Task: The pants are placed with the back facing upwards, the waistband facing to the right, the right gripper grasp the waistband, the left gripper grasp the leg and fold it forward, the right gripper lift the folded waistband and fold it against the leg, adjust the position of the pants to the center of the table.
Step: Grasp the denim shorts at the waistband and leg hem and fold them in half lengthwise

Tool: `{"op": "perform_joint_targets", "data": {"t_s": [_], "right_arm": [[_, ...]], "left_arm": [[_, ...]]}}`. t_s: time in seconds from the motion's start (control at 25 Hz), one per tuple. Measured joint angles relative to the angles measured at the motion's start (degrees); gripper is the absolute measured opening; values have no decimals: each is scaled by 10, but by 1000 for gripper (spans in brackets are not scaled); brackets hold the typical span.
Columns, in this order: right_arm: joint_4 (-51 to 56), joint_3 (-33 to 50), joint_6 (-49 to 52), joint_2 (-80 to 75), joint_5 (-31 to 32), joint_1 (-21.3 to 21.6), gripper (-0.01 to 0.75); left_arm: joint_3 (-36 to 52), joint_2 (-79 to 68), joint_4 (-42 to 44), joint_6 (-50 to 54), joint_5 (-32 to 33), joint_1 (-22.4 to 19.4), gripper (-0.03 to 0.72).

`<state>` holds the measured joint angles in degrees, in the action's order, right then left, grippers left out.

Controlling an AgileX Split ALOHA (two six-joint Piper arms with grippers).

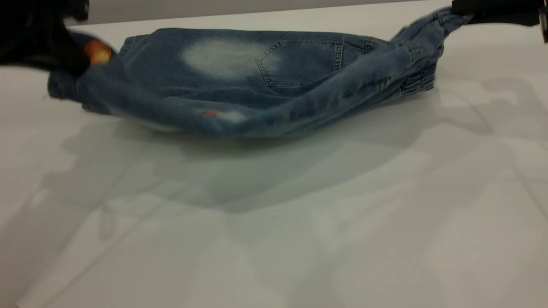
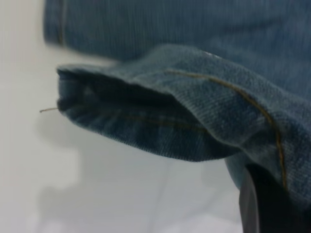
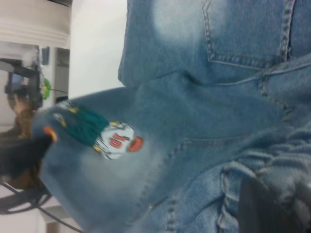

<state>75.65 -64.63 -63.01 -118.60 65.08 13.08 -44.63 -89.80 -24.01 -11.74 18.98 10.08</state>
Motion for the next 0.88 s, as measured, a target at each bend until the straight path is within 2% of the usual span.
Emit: {"op": "perform_joint_targets", "data": {"t_s": [0.28,0.56,0.88], "right_arm": [[-20,-55,22,-3,-19,0,24],[-26,-63,19,-20,-52,-1,24],[-26,-116,18,-72,-33,-1,24]], "left_arm": [[-54,-41,0,-2,-13,-3,69],[-112,-101,0,-15,-22,-3,69],[-184,-161,1,-31,-26,-3,69]]}}
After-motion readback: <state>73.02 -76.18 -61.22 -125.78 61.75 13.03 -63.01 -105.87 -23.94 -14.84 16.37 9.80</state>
